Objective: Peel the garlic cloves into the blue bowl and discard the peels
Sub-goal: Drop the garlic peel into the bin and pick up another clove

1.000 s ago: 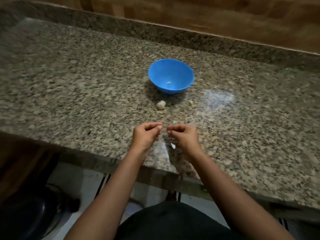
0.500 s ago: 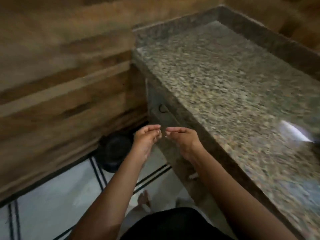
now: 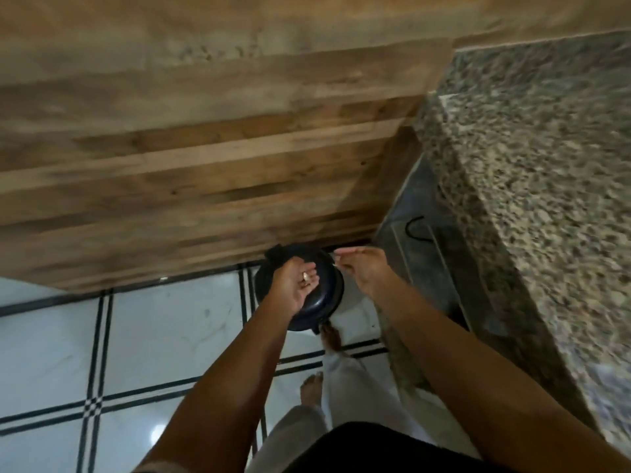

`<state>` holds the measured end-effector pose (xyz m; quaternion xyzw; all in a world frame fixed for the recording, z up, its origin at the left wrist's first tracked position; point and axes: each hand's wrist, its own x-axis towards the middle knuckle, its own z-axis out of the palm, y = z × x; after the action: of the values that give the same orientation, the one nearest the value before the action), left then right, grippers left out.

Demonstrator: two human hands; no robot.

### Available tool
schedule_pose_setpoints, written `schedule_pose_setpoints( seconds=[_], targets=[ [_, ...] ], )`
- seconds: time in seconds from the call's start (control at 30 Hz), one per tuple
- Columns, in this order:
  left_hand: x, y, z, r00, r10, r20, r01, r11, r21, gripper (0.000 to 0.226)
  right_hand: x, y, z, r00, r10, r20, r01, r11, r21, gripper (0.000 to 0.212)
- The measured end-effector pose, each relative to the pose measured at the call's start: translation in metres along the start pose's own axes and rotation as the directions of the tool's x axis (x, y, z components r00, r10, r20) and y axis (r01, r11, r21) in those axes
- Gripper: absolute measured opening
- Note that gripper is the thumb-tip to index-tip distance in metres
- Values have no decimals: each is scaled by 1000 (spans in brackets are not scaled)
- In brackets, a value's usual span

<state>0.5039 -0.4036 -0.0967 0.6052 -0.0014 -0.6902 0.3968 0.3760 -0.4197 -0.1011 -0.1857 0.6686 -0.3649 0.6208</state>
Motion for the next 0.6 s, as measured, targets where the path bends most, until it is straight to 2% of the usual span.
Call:
schedule_pose_setpoints(
  seconds=[0.03, 0.1, 0.13, 0.23, 0.27, 0.37, 0.53, 0.6],
  targets=[
    [13, 2, -3, 1000, -3, -26, 3, 1000, -2, 30, 16, 3, 4, 1000, 24, 16, -24, 1000, -13, 16],
    [38, 3, -9, 999, -40, -35, 39, 999, -11, 22, 44, 15, 10, 997, 68, 43, -67, 997, -31, 37],
    [56, 0, -13, 998, -60, -21, 59, 997, -43, 24, 61, 22, 15, 994, 106, 33, -104, 993, -53, 37],
    [105, -7, -19, 982, -147, -119, 137, 987, -88, 25, 100, 38, 28, 974, 223, -29, -225, 973, -57, 26],
    [112, -10, -17, 980, -164, -110, 151, 981, -119, 26, 111, 45, 33, 970, 239, -46, -241, 968, -70, 25],
    [127, -15, -12, 977, -196, -84, 185, 975, -123, 48, 130, 64, 43, 951, 295, -90, -300, 953, -43, 15],
    [136, -19, -1, 974, -215, -70, 210, 975, -66, 57, 140, 85, 52, 910, 412, 35, -414, 908, 60, 42],
    [139, -28, 6, 992, -122, -40, 122, 992, 5, 66, 129, 82, 62, 901, 418, 114, -428, 900, 84, 49]
  ],
)
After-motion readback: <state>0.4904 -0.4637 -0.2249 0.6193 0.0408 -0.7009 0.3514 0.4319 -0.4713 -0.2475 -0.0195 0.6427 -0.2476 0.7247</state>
